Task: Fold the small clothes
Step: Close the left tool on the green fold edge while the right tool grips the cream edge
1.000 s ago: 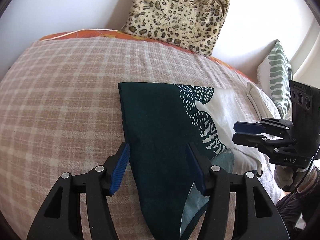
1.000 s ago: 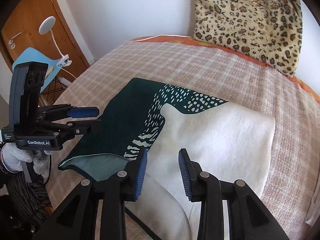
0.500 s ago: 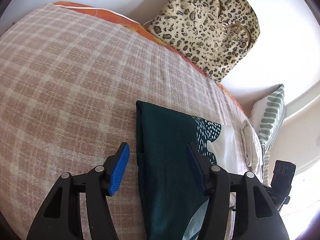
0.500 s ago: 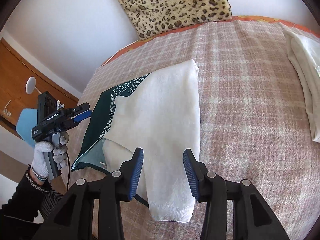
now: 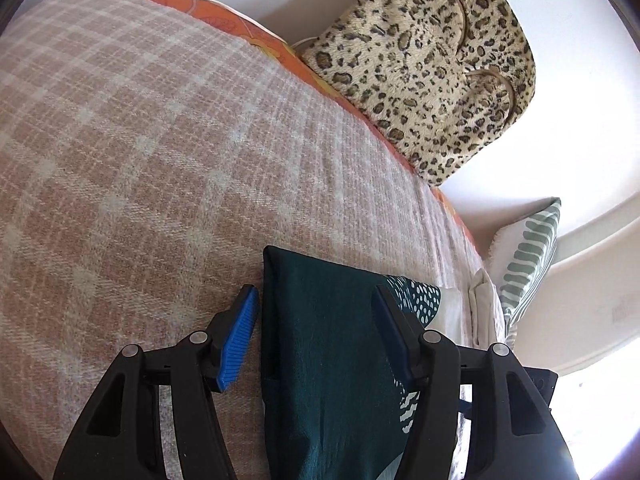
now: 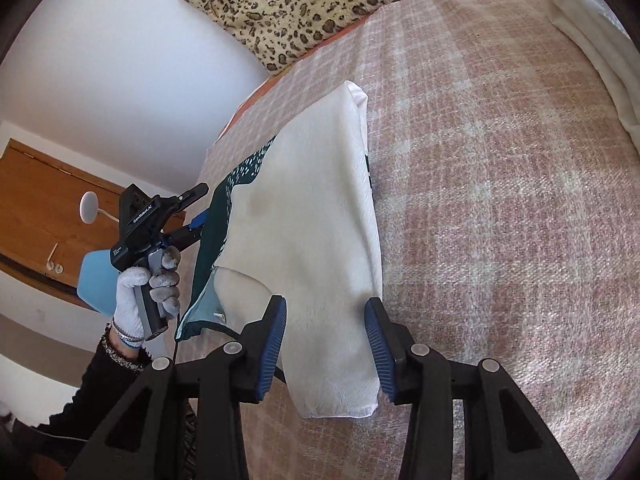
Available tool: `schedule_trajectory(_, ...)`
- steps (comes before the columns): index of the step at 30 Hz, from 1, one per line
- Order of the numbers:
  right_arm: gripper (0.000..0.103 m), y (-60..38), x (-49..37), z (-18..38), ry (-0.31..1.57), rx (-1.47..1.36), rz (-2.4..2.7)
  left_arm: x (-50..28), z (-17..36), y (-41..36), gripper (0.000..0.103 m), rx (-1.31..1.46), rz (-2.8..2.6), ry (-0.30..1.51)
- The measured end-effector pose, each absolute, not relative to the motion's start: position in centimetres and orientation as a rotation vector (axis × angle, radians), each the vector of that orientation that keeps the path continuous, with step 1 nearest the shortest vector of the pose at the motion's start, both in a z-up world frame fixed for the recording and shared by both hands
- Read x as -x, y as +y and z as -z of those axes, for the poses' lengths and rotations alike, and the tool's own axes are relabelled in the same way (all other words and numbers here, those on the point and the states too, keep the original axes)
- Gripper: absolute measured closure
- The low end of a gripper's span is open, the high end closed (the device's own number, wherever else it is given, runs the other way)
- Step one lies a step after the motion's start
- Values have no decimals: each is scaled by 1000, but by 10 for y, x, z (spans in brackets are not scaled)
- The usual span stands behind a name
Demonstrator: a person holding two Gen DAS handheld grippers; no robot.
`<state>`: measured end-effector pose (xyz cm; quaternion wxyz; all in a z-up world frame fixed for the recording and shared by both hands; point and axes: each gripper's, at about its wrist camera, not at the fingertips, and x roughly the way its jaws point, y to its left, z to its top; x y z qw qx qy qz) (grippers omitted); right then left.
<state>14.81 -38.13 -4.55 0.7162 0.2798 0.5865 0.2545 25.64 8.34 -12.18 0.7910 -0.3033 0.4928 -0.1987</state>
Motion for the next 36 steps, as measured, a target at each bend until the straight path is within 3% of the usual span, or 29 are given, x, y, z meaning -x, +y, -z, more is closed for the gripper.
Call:
schedule_trajectory(4,57,-401,-148,43,1281,-644,-545,-260,123,83,46,648,445,1051)
schedule_trajectory(9,56,-410,-144,62,1313,-804,-632,-268,125,76,46,661,495,1047)
schedule_trajectory(16,65,-383,-144,69,1320,-844,-742,-271,126,71,49,669,534,1037)
schedule_trajectory(24,73,-351,-151,69,1326,-851,-773,-272,130,54,86,601,546,1061)
schedule_trajectory(27,80,-351,-148,69,1326,-840,-750,-272,132,53,95,589,531,1065)
schedule_trajectory(31,98,-351,-144,66,1330,-792,-703,-269,126,49,98,544,522,1043)
schedule_trajectory(36,99,-353,-142,55,1299,-755,-696,-265,116,43,99,476,513,1006)
